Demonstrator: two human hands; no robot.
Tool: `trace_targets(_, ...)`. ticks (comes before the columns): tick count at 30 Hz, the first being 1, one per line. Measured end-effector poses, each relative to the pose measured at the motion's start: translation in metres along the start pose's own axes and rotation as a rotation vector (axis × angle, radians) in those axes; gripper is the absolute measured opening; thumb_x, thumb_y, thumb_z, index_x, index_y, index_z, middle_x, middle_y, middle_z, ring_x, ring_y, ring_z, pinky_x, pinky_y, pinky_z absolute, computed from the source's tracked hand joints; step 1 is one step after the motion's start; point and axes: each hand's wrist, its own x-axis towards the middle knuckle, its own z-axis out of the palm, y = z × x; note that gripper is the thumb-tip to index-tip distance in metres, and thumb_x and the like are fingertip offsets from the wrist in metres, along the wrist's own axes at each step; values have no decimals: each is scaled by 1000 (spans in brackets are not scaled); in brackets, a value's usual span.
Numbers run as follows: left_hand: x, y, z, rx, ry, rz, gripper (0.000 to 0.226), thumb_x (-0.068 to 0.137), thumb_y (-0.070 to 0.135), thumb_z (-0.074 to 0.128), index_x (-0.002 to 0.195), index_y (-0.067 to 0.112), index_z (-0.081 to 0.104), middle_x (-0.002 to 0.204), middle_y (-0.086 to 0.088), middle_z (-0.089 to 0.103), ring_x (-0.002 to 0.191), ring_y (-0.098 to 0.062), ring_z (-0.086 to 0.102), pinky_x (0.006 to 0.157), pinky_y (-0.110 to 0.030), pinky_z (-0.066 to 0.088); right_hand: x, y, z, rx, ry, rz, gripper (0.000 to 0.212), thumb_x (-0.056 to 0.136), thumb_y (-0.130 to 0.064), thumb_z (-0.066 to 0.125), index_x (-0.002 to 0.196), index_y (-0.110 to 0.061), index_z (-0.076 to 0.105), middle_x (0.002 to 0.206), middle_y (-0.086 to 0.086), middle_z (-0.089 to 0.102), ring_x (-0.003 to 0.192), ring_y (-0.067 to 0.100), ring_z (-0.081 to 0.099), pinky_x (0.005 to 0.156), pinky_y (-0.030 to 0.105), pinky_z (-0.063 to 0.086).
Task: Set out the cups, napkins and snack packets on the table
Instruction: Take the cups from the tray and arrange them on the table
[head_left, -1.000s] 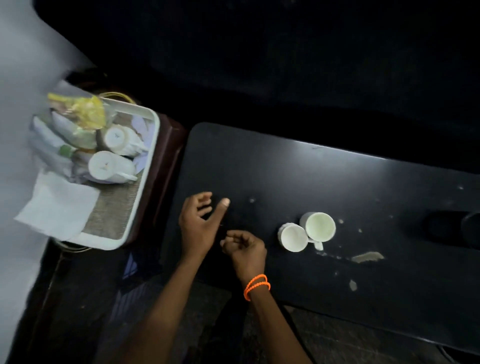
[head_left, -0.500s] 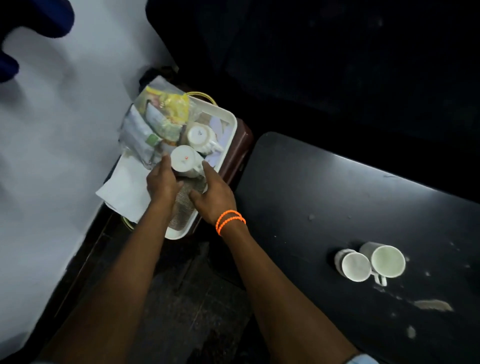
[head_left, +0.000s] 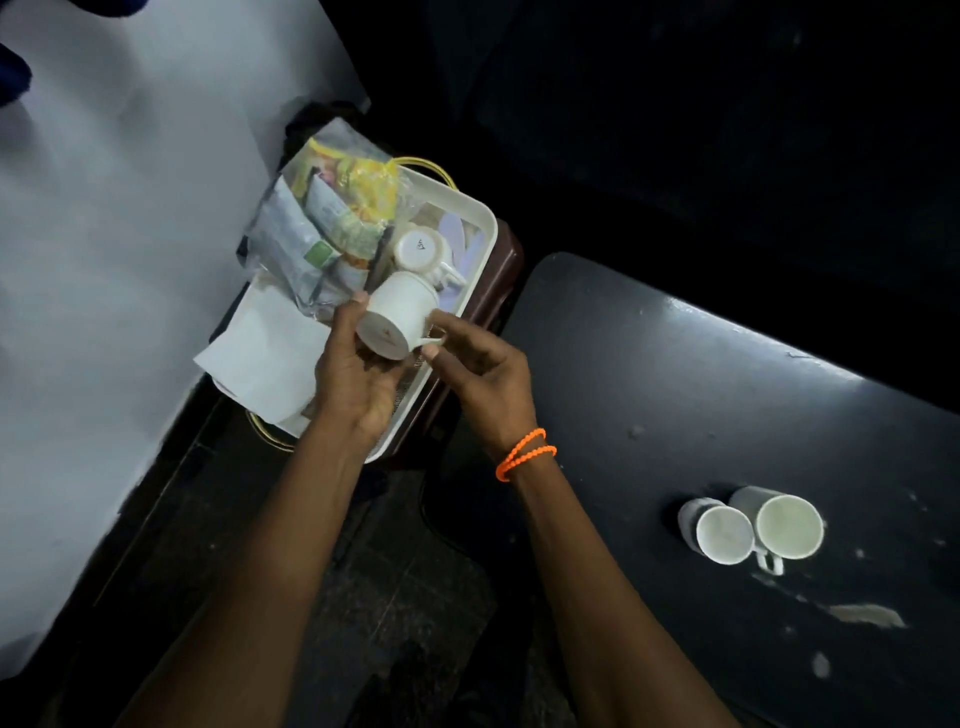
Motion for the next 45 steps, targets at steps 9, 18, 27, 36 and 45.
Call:
trace_targets(9,-32,-70,31,218,-408,-105,63,83,4,63,143,-7,48,135,-29,58,124,-36,59,109,-50,48,-1,-16,-93,13,76,272,57,82,-5,83,135,-2,61,125,20,72,105,23,69,90,41,57)
trace_targets(18,-50,-180,75,767,-617,-156,71,54,-4,77,116,30,71,110,6,78,105,-12,72,83,-25,59,-9,-48,-229,-820,-230,261,64,71,6,84,130,-6,62,130,16,59,113,29,63,99,41,55)
trace_targets(27,-88,-259,85,1203,-565,388,73,54,19,100,118,18,65,117,2,71,104,-14,65,86,-23,50,-36,-23,-285,-1103,-284,175,64,69,-2,89,125,-5,59,126,12,65,113,29,62,92,31,49)
trace_targets(36,-108,-278,76,1246,-631,586,66,65,1,90,126,9,67,121,-10,63,108,-23,65,93,-14,43,-50,-4,-306,-1139,-259,130,60,76,1,83,132,-10,64,129,13,68,118,32,64,96,31,47)
trace_targets(45,-110,-279,67,1271,-649,545,74,68,-4,85,137,11,63,135,-10,58,126,-25,61,106,-23,47,-49,-10,-302,-1167,-250,186,59,79,8,77,132,-14,66,128,10,71,118,30,66,95,30,51)
